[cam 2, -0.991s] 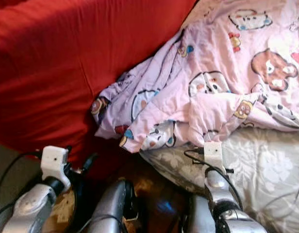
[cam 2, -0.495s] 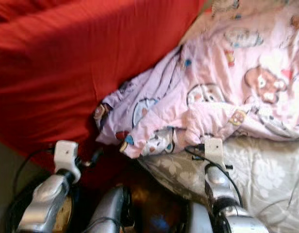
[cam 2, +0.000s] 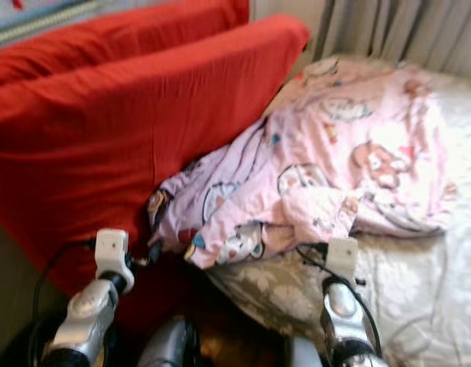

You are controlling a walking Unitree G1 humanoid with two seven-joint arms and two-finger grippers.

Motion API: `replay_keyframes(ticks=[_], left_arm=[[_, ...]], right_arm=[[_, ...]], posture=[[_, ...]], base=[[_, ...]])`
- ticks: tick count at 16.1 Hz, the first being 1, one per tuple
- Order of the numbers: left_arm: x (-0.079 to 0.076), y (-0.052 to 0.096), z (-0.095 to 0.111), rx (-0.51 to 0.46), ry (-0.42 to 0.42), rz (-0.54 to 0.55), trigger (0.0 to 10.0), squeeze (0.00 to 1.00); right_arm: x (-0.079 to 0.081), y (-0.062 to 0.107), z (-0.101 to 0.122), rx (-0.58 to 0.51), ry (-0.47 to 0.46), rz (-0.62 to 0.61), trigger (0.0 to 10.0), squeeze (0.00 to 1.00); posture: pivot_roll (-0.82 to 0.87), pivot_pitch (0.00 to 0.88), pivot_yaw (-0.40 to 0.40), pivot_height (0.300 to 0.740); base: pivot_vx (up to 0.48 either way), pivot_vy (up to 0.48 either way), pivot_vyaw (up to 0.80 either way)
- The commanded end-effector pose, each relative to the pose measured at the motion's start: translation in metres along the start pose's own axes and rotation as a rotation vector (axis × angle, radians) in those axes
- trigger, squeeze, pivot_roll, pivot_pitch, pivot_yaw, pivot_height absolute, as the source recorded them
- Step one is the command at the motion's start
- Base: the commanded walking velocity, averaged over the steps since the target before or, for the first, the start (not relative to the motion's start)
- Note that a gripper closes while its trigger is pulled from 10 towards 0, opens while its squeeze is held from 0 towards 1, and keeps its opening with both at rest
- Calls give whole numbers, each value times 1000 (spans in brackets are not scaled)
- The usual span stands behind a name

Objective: Clean up the room

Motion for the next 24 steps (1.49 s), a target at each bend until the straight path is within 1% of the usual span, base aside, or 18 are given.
replay_keyframes(ticks=[1, 3, 4, 5, 6, 8, 9, 10, 11, 12, 14, 16, 17, 18, 19, 21, 23, 24], left_arm=[[4, -3, 1, -3, -3, 16, 10000, 0], [11, -5, -8, 27, 4, 35, 10000, 0], [15, -5, -12, 47, 21, 53, 10000, 0], [15, -5, -14, 56, 15, 57, 10000, 0], [14, -6, -16, 64, 13, 55, 10000, 0], [9, -5, -26, 111, 13, 43, 10000, 0], [7, -4, -30, 129, -9, 35, 10000, 0], [8, 1, -41, 171, -1, 43, 10000, 0], [8, 4, -46, 193, 0, 44, 10000, 0], [9, 13, -62, 259, -3, 41, 10000, 0], [12, 19, -74, 317, 20, 62, 10000, 0], [12, 28, -87, 376, 29, 66, 10000, 0], [11, 33, -94, 405, 20, 63, 10000, 0], [12, 40, -102, 440, 27, 70, 10000, 0], [16, 54, -117, 507, 60, 112, 10000, 0], [18, 58, -121, 526, 72, 127, 10000, 0], [18, 69, -132, 573, 110, 159, 10000, 0], [18, 70, -133, 578, 112, 158, 10000, 0]], right_arm=[[2, -2, 7, -33, -8, 10, 10000, 0], [5, -5, 19, -71, -14, 25, 10000, 0], [6, -7, 23, -82, -19, 26, 10000, 0], [6, -7, 23, -80, -16, 25, 10000, 0], [7, -7, 22, -74, -1, 30, 10000, 0], [8, -6, 22, -82, 3, 35, 10000, 0], [1, -6, 26, -107, 7, 4, 10000, 0], [-12, -6, 32, -139, -28, -55, 10000, 0], [-16, -5, 34, -151, -42, -72, 10000, 0], [-12, -5, 32, -147, -41, -48, 10000, 0], [0, -2, 30, -164, -65, 8, 10000, 0], [2, 2, 25, -170, -95, 1, 10000, 0], [5, 3, 20, -157, -82, 7, 10000, 0], [8, 5, 18, -156, -89, 12, 10000, 0], [10, 6, 14, -154, -99, 17, 10000, 0], [10, 7, 13, -151, -98, 17, 10000, 0], [10, 9, 10, -145, -97, 21, 10000, 0], [10, 9, 9, -144, -97, 20, 10000, 0]], posture=[[49, 12, 25, 679], [49, 7, 26, 704], [49, 7, 28, 719], [46, 3, 23, 729], [44, 0, 14, 739], [44, 0, 12, 740], [42, 0, 15, 740], [34, 0, 25, 740], [32, 0, 27, 740], [20, 0, 29, 740], [28, 0, 29, 740], [28, 0, 33, 740], [23, 0, 38, 740], [20, 0, 41, 740], [16, 0, 46, 740], [13, 0, 46, 740], [24, 0, 38, 740], [21, 0, 39, 740]], base=[[0, 0, 0], [0, 0, 0], [0, 0, 0], [0, 0, 0], [0, 0, 0], [0, 0, 0], [0, 0, 0], [0, 0, 0], [0, 0, 0], [0, 0, 0], [0, 0, 0], [0, 0, 0], [0, 0, 0], [0, 0, 0], [0, 0, 0], [0, 0, 0], [0, 0, 0], [0, 0, 0]])
Point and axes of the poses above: a point about 5 cm out from each wrist's last joint towards the gripper, its own y axis pointing back from the gripper into the wrist, its own z axis along the axis of the wrist's last joint, x = y × z, the point moved 3 cm from there along -y, pointing out of the wrist towards the gripper, and after that the axes turned 12 degrees about -y, right-handed, at the moved point
